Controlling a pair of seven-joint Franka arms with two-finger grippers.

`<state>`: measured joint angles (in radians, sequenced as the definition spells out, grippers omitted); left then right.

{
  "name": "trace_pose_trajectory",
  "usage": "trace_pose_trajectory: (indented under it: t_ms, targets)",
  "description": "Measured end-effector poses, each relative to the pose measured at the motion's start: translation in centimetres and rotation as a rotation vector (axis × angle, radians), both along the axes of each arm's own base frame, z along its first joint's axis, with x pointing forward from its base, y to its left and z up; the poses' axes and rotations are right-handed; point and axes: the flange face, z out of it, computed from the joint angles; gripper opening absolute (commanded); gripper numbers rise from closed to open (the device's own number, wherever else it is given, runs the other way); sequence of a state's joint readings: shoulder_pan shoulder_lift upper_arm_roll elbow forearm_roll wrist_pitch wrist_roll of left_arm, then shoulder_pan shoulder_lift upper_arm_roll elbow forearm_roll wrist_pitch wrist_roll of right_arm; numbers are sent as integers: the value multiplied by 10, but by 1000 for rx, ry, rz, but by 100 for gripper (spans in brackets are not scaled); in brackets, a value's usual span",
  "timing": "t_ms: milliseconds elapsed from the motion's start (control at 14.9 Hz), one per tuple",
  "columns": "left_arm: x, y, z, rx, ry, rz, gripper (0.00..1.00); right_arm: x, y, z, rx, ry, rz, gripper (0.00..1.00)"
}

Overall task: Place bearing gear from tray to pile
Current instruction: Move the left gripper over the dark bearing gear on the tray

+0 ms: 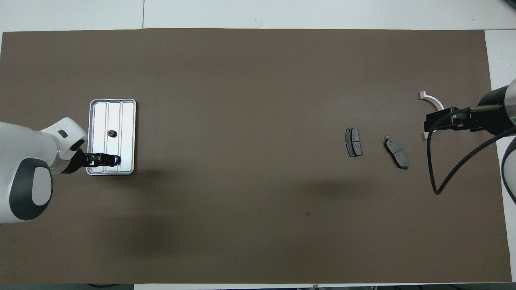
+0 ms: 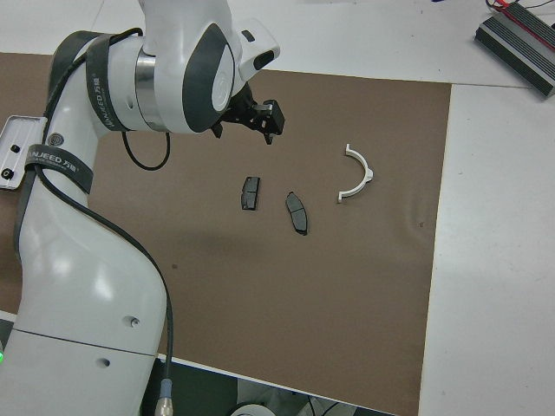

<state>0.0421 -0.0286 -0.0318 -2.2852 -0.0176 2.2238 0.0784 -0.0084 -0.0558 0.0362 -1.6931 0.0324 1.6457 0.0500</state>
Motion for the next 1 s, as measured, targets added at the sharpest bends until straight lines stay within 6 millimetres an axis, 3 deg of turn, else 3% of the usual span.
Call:
trace_pose_trajectory:
  t_ms: [469,1004]
  targets:
    - [8,-3,-37,-2,16,-6,100,-4,1,-4,-1,10,3,100]
    - [11,-5,-47,-3,16,-10,100,-9,4,-23,-2,51,7,100]
